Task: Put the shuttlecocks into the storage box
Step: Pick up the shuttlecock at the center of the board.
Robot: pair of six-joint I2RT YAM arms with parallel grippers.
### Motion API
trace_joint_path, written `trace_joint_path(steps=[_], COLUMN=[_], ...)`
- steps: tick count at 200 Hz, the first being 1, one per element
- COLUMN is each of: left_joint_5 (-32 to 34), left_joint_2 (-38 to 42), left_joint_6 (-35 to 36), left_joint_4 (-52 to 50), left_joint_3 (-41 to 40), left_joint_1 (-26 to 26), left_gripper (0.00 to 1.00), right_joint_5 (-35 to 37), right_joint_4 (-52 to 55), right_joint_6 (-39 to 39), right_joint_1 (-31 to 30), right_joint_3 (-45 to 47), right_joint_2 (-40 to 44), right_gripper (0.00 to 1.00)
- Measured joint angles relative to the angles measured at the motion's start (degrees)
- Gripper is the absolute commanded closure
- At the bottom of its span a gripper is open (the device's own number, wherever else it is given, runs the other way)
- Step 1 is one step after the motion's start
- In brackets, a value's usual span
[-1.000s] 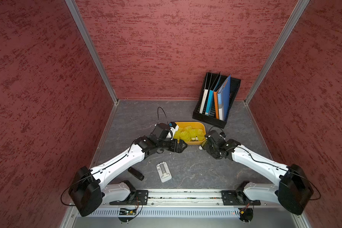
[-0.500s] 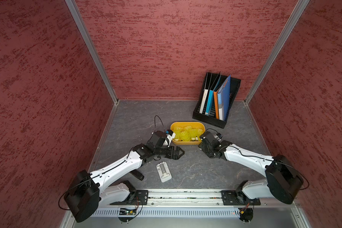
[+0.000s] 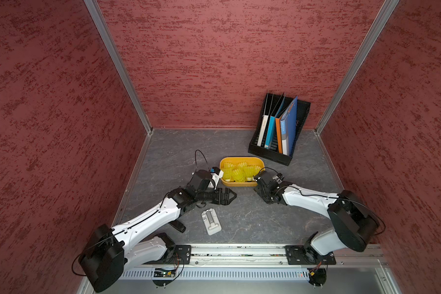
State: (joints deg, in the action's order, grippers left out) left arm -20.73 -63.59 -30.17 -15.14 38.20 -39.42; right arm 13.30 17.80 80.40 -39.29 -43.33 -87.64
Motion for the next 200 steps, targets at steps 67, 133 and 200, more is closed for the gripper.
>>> trace_joint_path(steps=[67, 133, 200], left_joint_5=[0.0, -1.0, -2.4], left_joint_2=[1.7, 3.1, 6.8], left_joint_6=[-5.2, -11.3, -17.6], left_joint_4=[3.4, 5.2, 7.5], left_joint_3=[-4.9, -8.7, -15.0], left_joint_1=[4.3, 9.6, 13.5], left_gripper=[0.00, 0.00, 0.00], right_joint_5=[0.9, 2.2, 2.4], right_joint_4=[-1.3, -1.5, 0.0], right_joint_6=[0.8, 1.3, 1.8], right_joint_1=[0.0, 0.0, 0.0], right_joint_3=[0.0, -0.4, -1.7], right_joint_2=[-1.3, -3.1, -4.2], right_gripper=[0.49, 0.55, 0.64])
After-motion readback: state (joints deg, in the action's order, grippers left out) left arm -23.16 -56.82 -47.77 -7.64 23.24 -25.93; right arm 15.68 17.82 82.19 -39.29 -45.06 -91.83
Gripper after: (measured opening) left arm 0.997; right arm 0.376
